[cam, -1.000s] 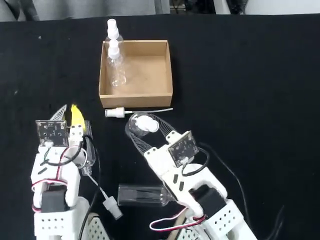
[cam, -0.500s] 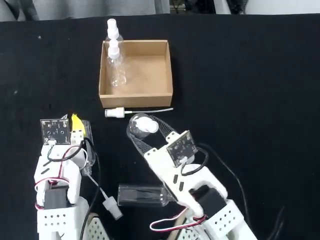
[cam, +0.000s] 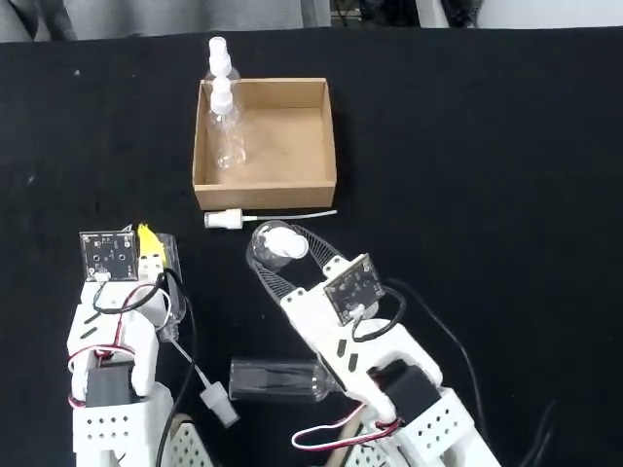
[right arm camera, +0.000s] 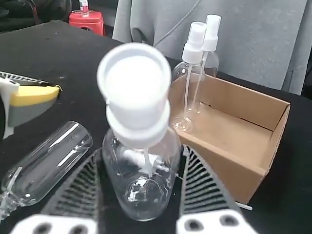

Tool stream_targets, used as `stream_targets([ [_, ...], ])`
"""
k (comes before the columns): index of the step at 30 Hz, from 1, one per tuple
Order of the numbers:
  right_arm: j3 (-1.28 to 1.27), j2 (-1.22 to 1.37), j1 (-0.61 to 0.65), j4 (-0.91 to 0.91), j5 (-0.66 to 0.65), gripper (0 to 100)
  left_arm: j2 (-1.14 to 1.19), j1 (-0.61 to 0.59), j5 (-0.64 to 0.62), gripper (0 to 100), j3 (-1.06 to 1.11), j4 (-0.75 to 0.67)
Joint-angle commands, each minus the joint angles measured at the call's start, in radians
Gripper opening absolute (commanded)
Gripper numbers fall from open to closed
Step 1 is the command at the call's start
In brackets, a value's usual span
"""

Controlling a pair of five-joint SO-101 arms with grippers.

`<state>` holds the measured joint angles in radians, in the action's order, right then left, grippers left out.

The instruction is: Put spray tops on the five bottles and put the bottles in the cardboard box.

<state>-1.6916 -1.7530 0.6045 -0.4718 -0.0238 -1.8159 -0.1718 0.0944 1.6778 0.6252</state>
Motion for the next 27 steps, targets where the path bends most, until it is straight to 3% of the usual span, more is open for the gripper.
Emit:
stream_targets([
  [1,0.002,-0.019,-0.018,-0.005,-0.009,1.2,-0.011,-0.005,-0.089,3,0.022,0.005],
  [13,0.002,-0.015,-0.018,-0.005,-0.008,1.2,-0.009,-0.010,-0.350,3,0.022,0.006],
  [20,0.022,-0.022,-0.012,-0.061,-0.002,1.2,-0.009,-0.005,-0.370,3,0.022,0.054],
  [27,0.150,-0.022,-0.011,-0.239,-0.006,1.1,-0.011,-0.008,-0.371,3,0.022,0.051],
])
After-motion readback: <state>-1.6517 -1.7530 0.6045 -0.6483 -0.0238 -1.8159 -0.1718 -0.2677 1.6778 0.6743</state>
